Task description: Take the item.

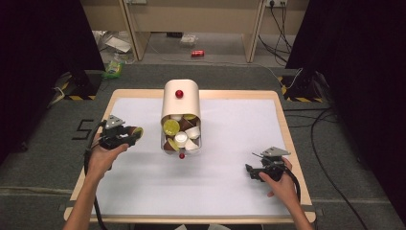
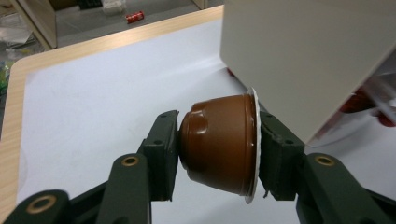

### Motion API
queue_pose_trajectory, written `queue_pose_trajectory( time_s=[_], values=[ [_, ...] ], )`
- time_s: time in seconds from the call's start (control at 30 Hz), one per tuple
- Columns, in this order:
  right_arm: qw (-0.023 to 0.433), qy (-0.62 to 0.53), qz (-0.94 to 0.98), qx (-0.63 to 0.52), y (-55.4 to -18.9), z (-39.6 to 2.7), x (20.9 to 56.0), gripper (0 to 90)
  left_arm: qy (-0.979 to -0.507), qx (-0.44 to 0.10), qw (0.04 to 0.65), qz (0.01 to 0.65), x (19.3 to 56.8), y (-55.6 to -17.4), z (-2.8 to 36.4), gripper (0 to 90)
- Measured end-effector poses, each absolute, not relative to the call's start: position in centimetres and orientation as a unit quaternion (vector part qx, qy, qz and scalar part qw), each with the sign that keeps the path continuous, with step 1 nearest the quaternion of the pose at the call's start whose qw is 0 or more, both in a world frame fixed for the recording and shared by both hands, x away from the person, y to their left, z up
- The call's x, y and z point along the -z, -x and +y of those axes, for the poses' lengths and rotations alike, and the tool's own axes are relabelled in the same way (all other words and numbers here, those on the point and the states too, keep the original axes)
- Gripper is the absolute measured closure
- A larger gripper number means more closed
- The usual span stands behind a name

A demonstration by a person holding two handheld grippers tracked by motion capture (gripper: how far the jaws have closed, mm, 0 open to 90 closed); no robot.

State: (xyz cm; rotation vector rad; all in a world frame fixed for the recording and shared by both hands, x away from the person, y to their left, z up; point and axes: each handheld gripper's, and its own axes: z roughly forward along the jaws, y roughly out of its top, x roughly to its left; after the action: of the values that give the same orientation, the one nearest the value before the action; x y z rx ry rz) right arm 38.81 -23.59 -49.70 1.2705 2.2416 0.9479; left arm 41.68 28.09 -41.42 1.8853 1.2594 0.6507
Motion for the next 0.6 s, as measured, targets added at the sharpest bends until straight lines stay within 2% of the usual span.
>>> queue_pose_trajectory(
  time_s=[0.6],
  values=[
    [0.197, -0.452, 0.801, -0.338, -38.8, -23.6, 49.7, 13.1, -0.740, -0.242, 0.353, 0.519, 44.9, -44.4, 28.1, 53.1]
  ],
)
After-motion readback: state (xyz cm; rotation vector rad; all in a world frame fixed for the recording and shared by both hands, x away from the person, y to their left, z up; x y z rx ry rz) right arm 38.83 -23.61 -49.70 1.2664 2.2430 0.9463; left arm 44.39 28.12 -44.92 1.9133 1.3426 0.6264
